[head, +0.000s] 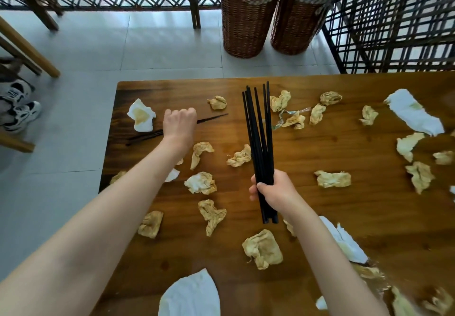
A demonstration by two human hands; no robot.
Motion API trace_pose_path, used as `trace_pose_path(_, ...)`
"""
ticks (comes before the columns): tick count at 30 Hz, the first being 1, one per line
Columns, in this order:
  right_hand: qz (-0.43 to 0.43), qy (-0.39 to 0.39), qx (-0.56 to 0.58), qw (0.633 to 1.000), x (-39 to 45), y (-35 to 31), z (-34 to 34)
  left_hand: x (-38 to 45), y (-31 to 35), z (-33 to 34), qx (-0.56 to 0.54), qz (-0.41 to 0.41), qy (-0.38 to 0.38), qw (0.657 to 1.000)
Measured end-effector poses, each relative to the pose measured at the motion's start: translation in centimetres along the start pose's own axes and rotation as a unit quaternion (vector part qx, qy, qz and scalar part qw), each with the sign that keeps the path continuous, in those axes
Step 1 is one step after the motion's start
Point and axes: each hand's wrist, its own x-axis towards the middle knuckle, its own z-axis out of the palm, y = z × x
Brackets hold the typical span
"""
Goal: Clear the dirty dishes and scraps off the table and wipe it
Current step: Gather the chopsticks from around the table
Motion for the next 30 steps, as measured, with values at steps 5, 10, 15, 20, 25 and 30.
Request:
trace_pose_path(5,-0.019,0.01,0.021,1.0,-2.3,0.3,-0.5,-1.9,0.2,-6.2,-0.311,-0.038,0.116,0.943)
trace_pose_path(10,-0.048,0.016,0.068,0.996,-5.1,0.5,-1.9,-6.7,2.6,-11.4,-0.524,-0.052,0.085,0.846)
trace_pose_path(15,-0.076,0.002,0.07,0.995,-8.0,1.4,-5.1,-10.5,6.2,-13.8,-0.67,-0.077,-0.09,0.733)
trace_pose_path(20,-0.1,-0.031,0.008,0.994,-10.9,3.5,-8.5,-13.6,10.5,-14.3,-0.699,-0.117,-0.143,0.691)
trace_pose_path(25,-0.1,-0.056,0.012,0.993,-14.0,7.3,-11.9,-17.6,16.2,-14.0,-0.72,-0.14,-0.133,0.666)
trace_pose_path(30,-0.114,-0.07,-0.014,0.991,-15.9,10.9,-15.2,-20.7,21.2,-13.7,-0.734,-0.161,-0.124,0.648)
